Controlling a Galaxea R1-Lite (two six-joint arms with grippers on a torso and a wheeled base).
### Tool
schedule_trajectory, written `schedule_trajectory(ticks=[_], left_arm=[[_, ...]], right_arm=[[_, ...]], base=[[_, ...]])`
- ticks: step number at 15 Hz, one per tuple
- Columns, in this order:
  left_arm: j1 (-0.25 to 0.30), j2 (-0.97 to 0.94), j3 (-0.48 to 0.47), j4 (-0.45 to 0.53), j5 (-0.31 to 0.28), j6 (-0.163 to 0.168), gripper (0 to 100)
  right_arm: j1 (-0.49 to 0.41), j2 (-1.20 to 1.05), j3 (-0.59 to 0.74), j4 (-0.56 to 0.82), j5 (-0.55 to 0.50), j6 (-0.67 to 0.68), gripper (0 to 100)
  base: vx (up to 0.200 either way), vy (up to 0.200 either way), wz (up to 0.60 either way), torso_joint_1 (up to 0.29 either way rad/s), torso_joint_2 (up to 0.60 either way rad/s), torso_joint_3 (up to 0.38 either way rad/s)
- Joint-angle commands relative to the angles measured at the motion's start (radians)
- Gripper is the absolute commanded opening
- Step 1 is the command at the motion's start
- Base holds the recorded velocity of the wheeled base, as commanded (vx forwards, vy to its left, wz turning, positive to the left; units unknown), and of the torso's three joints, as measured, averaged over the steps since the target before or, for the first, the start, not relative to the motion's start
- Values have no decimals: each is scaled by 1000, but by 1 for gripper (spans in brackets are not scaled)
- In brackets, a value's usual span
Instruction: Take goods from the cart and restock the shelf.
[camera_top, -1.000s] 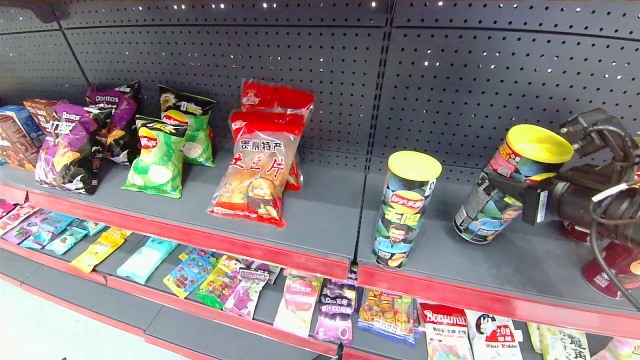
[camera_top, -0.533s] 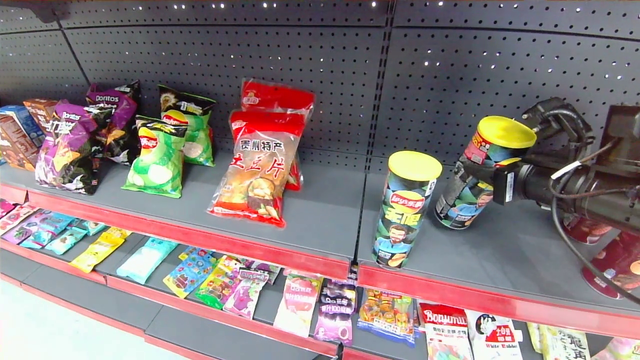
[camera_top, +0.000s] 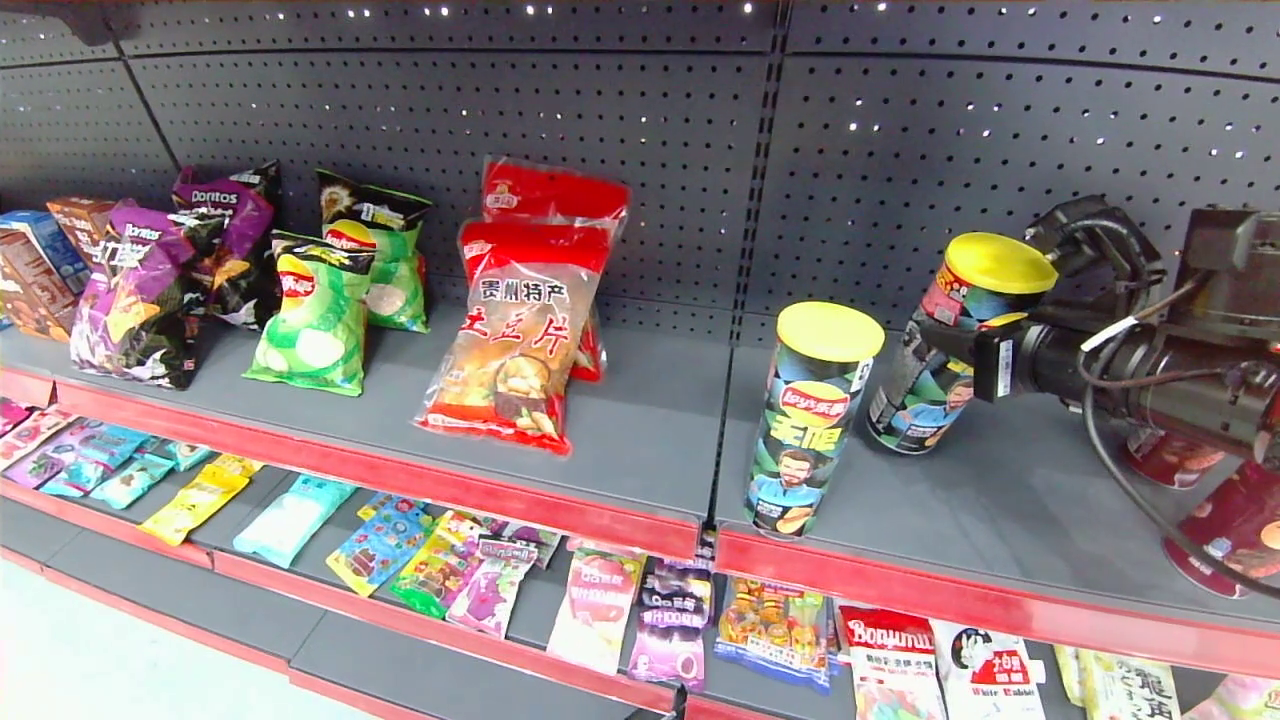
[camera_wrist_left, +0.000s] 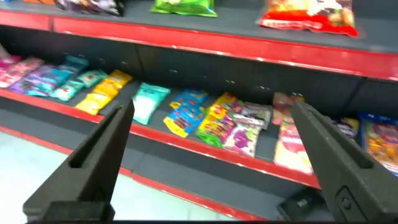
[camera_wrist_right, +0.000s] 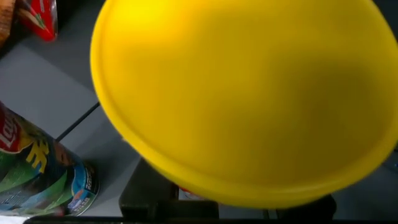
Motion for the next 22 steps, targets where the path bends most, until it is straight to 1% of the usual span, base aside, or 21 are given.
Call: schedule_trajectory(ticks=[1, 2, 3, 5, 6, 7, 8, 9, 10, 11, 12, 13, 14, 15, 16, 18, 20, 22], left_arm=[[3, -16, 3, -1, -3, -5, 100], [2, -11, 3, -2, -102, -6, 100], [0, -5, 3, -4, -154, -5, 100], [0, -16, 6, -4, -123, -2, 100], [2, -18, 24, -32, -112, 12, 100], [2, -18, 39, -82, -108, 26, 100], [2, -15, 42, -91, -114, 20, 100], [2, -16, 42, -88, -122, 7, 100], [2, -18, 45, -94, -100, -19, 100], [2, -16, 49, -105, -51, -63, 100], [2, -18, 50, -94, -30, -114, 100], [2, -16, 50, -91, -31, -115, 100], [2, -16, 53, -67, -91, -49, 100], [2, -16, 53, -67, -126, -35, 100], [2, -16, 53, -67, -128, -39, 100], [2, -18, 53, -68, -129, -32, 100], [2, -16, 53, -67, -125, -46, 100], [2, -16, 53, -67, -126, -46, 100]], right_arm=[[0, -9, 6, -1, 1, -1, 0], [0, -15, 12, -1, 1, -1, 0], [2, -15, 15, -1, 1, -1, 0], [3, -15, 15, -1, 1, -1, 0], [3, -17, 15, -2, 1, -1, 0], [2, -17, 19, -2, -2, -1, 0], [0, -17, 19, -2, -4, 1, 0], [0, -17, 24, -2, -4, 1, 0], [0, -17, 24, -2, -4, 1, 0], [0, -17, 24, -5, -4, 1, 0], [0, -19, 24, -5, -4, 1, 0], [0, -19, 24, -5, -4, 1, 0], [0, -19, 22, -5, -4, 1, 0], [0, -17, 24, -5, -4, 1, 0], [2, -17, 26, -5, -4, 1, 0], [3, -17, 30, -7, -4, 1, 0], [3, -17, 32, -7, -4, 3, 0], [3, -15, 32, -7, -4, 6, 0]], base=[[0, 0, 0, 0, 0, 0], [0, 0, 0, 0, 0, 0], [0, 0, 0, 0, 0, 0], [0, 0, 0, 0, 0, 0], [0, 0, 0, 0, 0, 0], [0, 0, 0, 0, 0, 0], [0, 0, 0, 0, 0, 0], [0, 0, 0, 0, 0, 0], [0, 0, 0, 0, 0, 0], [0, 0, 0, 0, 0, 0], [0, 0, 0, 0, 0, 0], [0, 0, 0, 0, 0, 0], [0, 0, 0, 0, 0, 0], [0, 0, 0, 0, 0, 0], [0, 0, 0, 0, 0, 0], [0, 0, 0, 0, 0, 0], [0, 0, 0, 0, 0, 0], [0, 0, 0, 0, 0, 0]])
